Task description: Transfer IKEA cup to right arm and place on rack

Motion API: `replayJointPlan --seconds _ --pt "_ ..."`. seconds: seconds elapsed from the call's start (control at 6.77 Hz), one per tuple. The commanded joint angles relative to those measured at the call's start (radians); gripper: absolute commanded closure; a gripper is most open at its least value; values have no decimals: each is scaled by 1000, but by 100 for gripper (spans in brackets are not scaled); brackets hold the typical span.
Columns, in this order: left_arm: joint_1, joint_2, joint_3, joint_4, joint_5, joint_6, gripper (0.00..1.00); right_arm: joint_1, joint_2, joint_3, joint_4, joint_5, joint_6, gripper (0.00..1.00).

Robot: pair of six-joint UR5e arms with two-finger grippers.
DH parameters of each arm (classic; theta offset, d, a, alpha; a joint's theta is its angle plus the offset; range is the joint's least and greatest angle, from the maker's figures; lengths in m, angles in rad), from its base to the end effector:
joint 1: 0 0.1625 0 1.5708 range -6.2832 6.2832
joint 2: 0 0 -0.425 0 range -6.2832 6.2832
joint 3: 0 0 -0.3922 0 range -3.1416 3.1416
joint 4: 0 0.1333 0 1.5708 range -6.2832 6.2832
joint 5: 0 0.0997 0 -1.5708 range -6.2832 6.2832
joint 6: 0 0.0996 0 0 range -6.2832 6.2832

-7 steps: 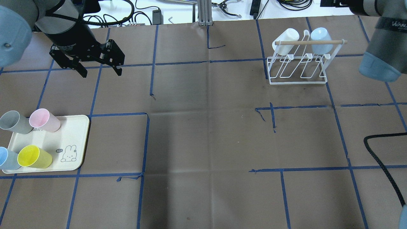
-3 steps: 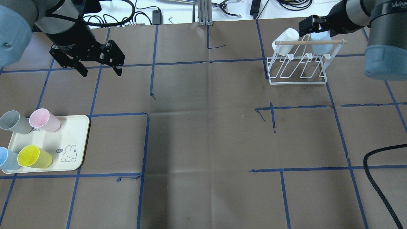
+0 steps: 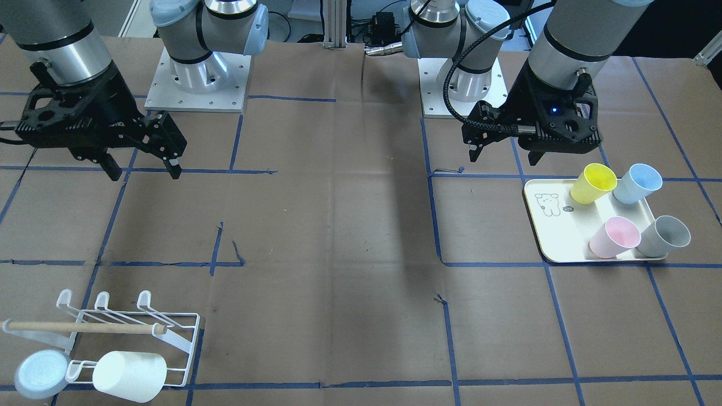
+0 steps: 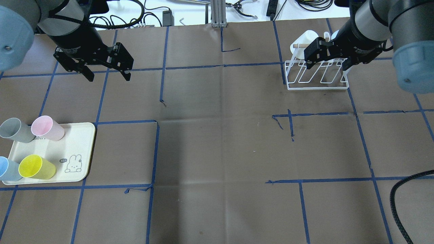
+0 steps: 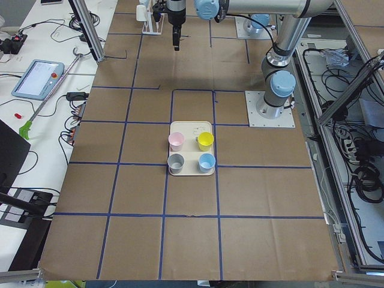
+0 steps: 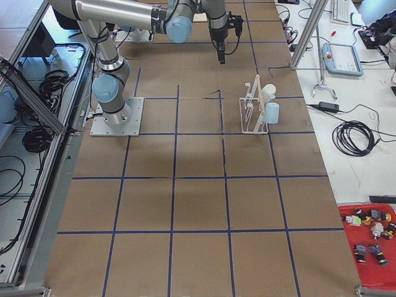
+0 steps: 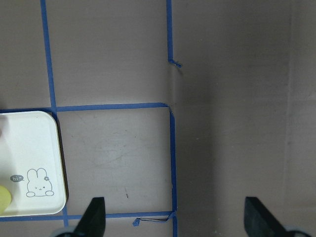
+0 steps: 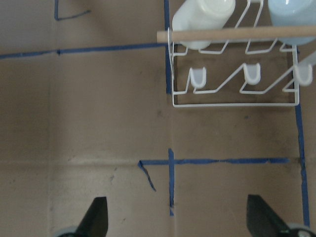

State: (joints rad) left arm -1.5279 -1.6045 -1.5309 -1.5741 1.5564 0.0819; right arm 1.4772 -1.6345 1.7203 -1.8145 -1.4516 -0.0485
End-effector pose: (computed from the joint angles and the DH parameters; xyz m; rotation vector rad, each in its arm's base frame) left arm -0.1129 -0.5118 0.4904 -0.0610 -3.1268 0.0059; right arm 0.0999 -0.4892 0.4710 0.0539 3.0234 -0.2514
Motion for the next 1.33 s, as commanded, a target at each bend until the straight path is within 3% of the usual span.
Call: replayJointPlan --seconds 0.0,0.3,0.44,1.18 --pt "0 0 0 0 -1 -2 0 64 -68 -57 252 -13 42 0" --pt "0 0 0 0 -1 -2 0 66 -91 -53 299 -82 81 0" --pt "0 1 0 0 -1 -2 0 68 -91 -47 291 -104 184 0" --pt "0 2 0 0 -1 -2 0 130 -85 -2 253 -84 170 0"
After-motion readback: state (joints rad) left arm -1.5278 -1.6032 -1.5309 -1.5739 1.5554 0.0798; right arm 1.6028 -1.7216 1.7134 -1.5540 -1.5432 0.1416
